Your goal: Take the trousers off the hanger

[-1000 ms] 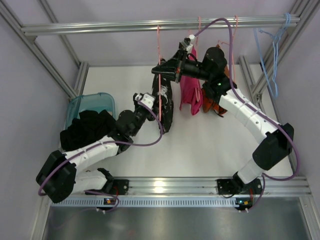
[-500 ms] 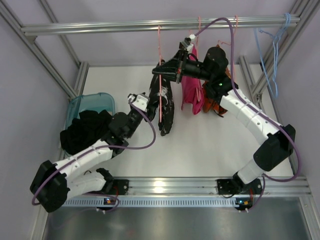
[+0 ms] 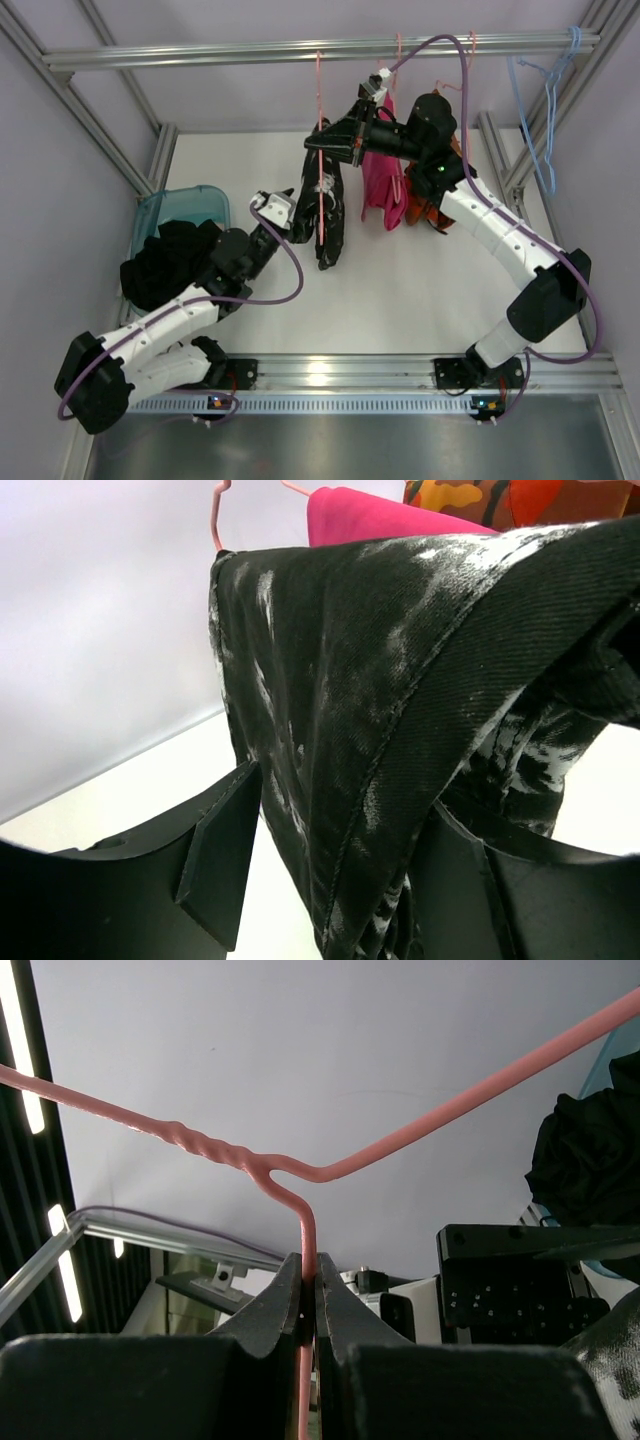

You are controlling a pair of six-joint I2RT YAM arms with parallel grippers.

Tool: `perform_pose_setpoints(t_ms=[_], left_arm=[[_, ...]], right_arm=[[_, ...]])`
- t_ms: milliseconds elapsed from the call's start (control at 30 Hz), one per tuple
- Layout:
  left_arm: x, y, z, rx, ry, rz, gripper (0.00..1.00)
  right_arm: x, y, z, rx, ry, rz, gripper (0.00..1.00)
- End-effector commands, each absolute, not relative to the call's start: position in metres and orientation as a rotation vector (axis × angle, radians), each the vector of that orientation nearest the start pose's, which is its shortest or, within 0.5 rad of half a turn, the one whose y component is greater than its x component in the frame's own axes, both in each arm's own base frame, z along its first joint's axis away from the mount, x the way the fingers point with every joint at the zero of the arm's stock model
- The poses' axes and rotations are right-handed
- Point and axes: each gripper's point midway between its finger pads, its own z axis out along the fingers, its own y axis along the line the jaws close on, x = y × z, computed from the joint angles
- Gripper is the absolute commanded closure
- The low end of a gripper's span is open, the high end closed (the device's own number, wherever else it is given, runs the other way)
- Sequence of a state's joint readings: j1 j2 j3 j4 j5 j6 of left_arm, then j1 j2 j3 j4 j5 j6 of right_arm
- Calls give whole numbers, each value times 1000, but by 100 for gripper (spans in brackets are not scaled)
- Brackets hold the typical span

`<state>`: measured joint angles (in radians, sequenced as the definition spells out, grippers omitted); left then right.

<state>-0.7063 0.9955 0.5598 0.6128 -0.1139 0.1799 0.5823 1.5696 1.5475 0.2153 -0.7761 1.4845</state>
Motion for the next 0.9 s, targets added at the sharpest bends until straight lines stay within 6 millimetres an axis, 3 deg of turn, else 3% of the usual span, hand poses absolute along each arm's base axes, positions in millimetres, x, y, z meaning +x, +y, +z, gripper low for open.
perform_pose_setpoints(t_ms=[0, 67, 267, 433, 867], left_arm=[[306, -218, 291, 470, 1308, -352, 38], [314, -217, 291, 444, 1325, -333, 38], [312, -235, 287, 468, 1340, -426, 40], [317, -236, 283, 457, 1350, -424, 40], [289, -231, 279, 555, 1326, -458, 28]], right_arm=[[237, 341, 548, -259, 1544, 2123, 100], [236, 341, 549, -261, 1542, 2126, 100], [238, 342, 546, -253, 1549, 2127, 100], [237, 341, 547, -254, 1542, 2130, 100], [238, 342, 544, -255, 1548, 2127, 100]])
